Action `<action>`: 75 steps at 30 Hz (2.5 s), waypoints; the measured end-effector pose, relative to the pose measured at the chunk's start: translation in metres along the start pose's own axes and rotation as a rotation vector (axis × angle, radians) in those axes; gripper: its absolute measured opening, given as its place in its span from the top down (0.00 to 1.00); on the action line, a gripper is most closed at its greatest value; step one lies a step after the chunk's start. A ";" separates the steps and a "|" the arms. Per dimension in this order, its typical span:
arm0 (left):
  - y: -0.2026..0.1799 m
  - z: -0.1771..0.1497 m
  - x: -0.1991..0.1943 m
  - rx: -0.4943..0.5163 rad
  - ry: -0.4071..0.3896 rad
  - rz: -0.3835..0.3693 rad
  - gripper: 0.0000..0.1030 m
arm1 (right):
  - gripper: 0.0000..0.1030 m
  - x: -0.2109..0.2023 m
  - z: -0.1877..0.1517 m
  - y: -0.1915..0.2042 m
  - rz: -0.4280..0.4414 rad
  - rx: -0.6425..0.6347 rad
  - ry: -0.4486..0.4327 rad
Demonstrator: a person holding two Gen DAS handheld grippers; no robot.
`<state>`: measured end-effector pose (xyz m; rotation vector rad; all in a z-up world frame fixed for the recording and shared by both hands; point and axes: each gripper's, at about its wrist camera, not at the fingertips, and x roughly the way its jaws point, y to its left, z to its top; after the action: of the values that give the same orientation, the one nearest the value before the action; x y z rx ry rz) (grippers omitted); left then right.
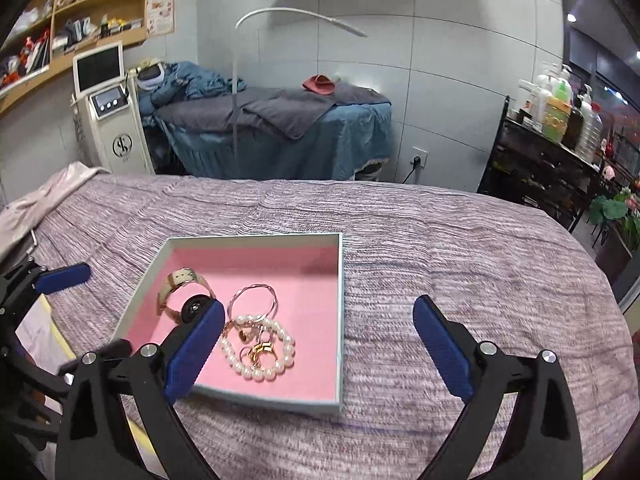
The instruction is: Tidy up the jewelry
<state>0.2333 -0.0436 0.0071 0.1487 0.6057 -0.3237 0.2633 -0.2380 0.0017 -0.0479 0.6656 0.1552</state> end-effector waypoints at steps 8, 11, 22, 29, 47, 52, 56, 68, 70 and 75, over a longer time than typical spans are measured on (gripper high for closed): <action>0.008 -0.041 -0.079 -0.055 -0.102 0.070 0.06 | 0.06 -0.078 -0.043 0.023 0.019 -0.014 -0.106; 0.004 -0.061 -0.114 -0.067 -0.128 0.095 0.06 | 0.06 -0.117 -0.065 0.037 0.018 -0.037 -0.169; -0.021 -0.140 -0.214 -0.169 -0.165 0.178 0.06 | 0.06 -0.227 -0.153 0.068 -0.091 -0.084 -0.311; -0.033 -0.167 -0.260 -0.199 -0.256 0.219 0.06 | 0.06 -0.263 -0.176 0.072 -0.102 -0.067 -0.364; -0.044 -0.164 -0.281 -0.185 -0.292 0.214 0.06 | 0.06 -0.290 -0.187 0.074 -0.113 -0.053 -0.420; -0.045 -0.164 -0.282 -0.187 -0.294 0.219 0.06 | 0.06 -0.291 -0.188 0.075 -0.113 -0.061 -0.419; -0.043 -0.164 -0.281 -0.189 -0.293 0.223 0.06 | 0.06 -0.292 -0.187 0.076 -0.111 -0.062 -0.416; -0.041 -0.166 -0.278 -0.201 -0.281 0.219 0.06 | 0.06 -0.290 -0.187 0.080 -0.106 -0.066 -0.412; -0.041 -0.166 -0.277 -0.200 -0.279 0.215 0.06 | 0.06 -0.290 -0.188 0.081 -0.105 -0.067 -0.409; -0.042 -0.164 -0.274 -0.195 -0.266 0.210 0.06 | 0.06 -0.289 -0.187 0.081 -0.106 -0.066 -0.404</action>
<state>-0.0810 0.0247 0.0310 -0.0193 0.3512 -0.0770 -0.0878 -0.2131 0.0335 -0.1115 0.2535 0.0809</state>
